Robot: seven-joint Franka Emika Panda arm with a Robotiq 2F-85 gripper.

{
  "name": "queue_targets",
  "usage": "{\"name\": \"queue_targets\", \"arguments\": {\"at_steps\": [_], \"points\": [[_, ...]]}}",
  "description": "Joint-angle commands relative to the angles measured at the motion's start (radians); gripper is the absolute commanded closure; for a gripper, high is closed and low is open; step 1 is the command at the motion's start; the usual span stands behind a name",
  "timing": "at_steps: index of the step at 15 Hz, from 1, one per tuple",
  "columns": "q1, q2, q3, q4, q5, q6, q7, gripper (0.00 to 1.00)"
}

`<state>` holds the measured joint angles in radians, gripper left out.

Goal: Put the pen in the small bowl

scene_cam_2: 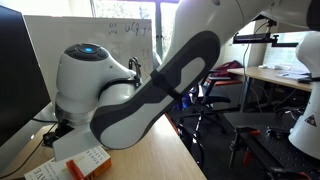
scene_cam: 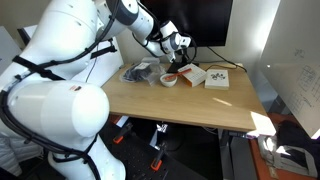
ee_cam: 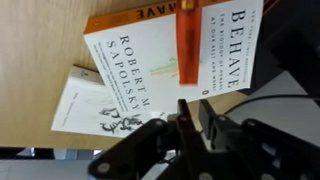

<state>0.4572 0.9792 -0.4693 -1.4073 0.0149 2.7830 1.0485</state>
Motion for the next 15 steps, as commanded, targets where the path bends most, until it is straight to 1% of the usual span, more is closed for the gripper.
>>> {"name": "queue_targets", "arguments": {"at_steps": [1,2,3,7,8,12,15], "points": [[-0.008,-0.079,0.032,-0.033,-0.038,-0.087,-0.019,0.47],[-0.006,-0.102,0.036,-0.044,-0.045,-0.105,-0.018,0.4],[-0.023,-0.144,0.07,-0.066,-0.045,-0.12,-0.052,0.32],[-0.062,-0.29,0.16,-0.152,-0.039,-0.201,-0.137,0.03],[-0.071,-0.321,0.177,-0.175,-0.041,-0.224,-0.149,0.0],[-0.118,-0.408,0.245,-0.261,-0.04,-0.292,-0.203,0.0],[-0.148,-0.437,0.285,-0.312,-0.036,-0.278,-0.235,0.0]]}}
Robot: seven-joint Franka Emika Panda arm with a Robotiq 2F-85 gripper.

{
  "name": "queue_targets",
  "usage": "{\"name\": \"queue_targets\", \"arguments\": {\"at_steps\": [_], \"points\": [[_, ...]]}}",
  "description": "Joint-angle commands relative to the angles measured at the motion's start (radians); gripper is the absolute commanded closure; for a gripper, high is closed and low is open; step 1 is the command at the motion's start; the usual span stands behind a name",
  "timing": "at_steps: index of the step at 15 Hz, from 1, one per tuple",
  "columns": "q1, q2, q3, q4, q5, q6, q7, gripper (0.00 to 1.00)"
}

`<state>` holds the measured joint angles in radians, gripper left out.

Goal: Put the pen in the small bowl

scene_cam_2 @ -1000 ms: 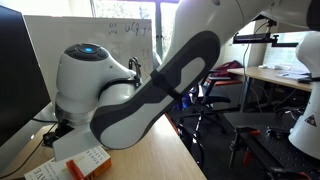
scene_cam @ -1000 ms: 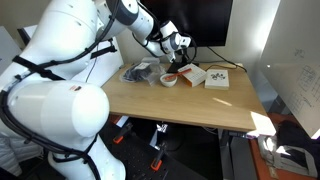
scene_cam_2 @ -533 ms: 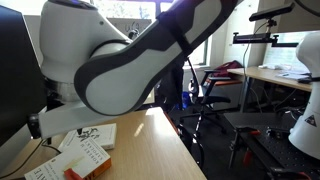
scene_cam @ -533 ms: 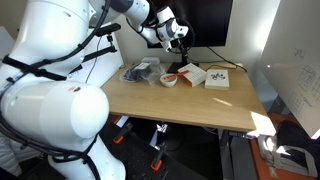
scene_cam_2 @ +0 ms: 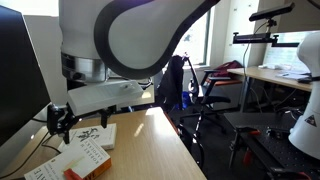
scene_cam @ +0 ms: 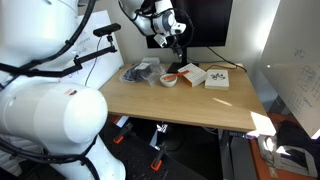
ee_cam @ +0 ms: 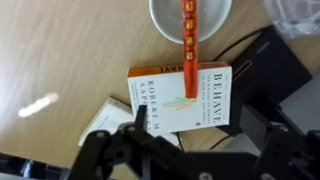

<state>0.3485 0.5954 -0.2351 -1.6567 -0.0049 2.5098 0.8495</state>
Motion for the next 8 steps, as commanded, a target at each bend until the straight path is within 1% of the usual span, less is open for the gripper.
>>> {"name": "queue_targets", "arguments": {"at_steps": [1,8], "points": [[-0.046,-0.059,0.06,-0.073,-0.017,-0.005,-0.043,0.0],[-0.059,-0.1,0.11,-0.142,-0.018,0.014,-0.121,0.0]]}}
